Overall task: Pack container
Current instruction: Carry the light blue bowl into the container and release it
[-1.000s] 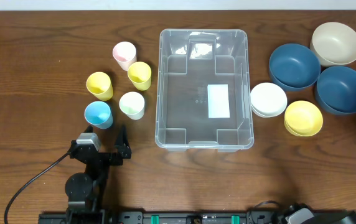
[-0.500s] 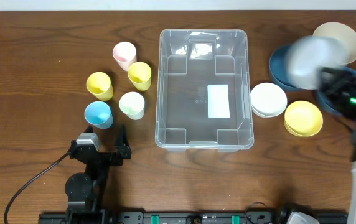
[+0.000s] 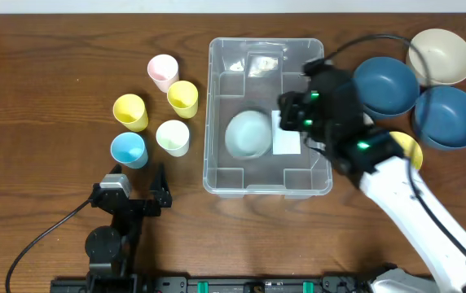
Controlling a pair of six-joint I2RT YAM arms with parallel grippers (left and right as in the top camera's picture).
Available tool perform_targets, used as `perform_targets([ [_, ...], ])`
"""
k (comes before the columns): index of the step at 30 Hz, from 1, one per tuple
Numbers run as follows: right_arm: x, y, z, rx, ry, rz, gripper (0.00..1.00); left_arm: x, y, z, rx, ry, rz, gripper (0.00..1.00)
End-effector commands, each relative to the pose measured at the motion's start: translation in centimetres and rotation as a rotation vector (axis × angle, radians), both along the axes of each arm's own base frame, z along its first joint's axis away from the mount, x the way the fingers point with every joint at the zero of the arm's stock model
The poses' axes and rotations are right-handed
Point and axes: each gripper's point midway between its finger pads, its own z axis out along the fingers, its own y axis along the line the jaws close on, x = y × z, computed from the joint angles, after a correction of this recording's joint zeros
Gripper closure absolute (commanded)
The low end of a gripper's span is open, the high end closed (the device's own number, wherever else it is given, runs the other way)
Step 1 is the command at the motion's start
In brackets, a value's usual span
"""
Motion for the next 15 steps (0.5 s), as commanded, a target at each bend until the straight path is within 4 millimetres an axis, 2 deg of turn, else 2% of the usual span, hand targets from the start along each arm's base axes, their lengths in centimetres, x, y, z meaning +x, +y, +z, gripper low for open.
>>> perform_targets([
  [1, 1.2, -0.4, -2.2, -0.075, 0.019, -0.060, 0.88, 0.1, 0.2, -1.7, 0.017, 0.036, 0.006, 0.02],
  [5, 1.6, -0.5, -5.4, -0.108, 0.092, -0.072, 0.91, 0.1, 0.2, -1.7, 0.017, 0.036, 0.006, 0.02],
  [8, 1.8, -0.8, -5.9, -0.114, 0.103, -0.082, 0.90, 0.1, 0.2, -1.7, 0.017, 0.036, 0.006, 0.02],
  [12, 2.3, -1.2, -5.0, -0.125, 0.074, -0.073, 0.85, 0.1, 0.2, -1.7, 0.017, 0.036, 0.006, 0.02],
  [14, 2.5, -1.9, -3.8, -0.155, 0.048, -0.081, 0.77, 0.1, 0.2, -1.7, 0.017, 0.036, 0.006, 0.02],
  [15, 2.6, -2.6, -2.9, -0.172, 0.039, -0.108, 0.70, 0.1, 0.2, -1.7, 0.017, 0.036, 0.006, 0.02],
])
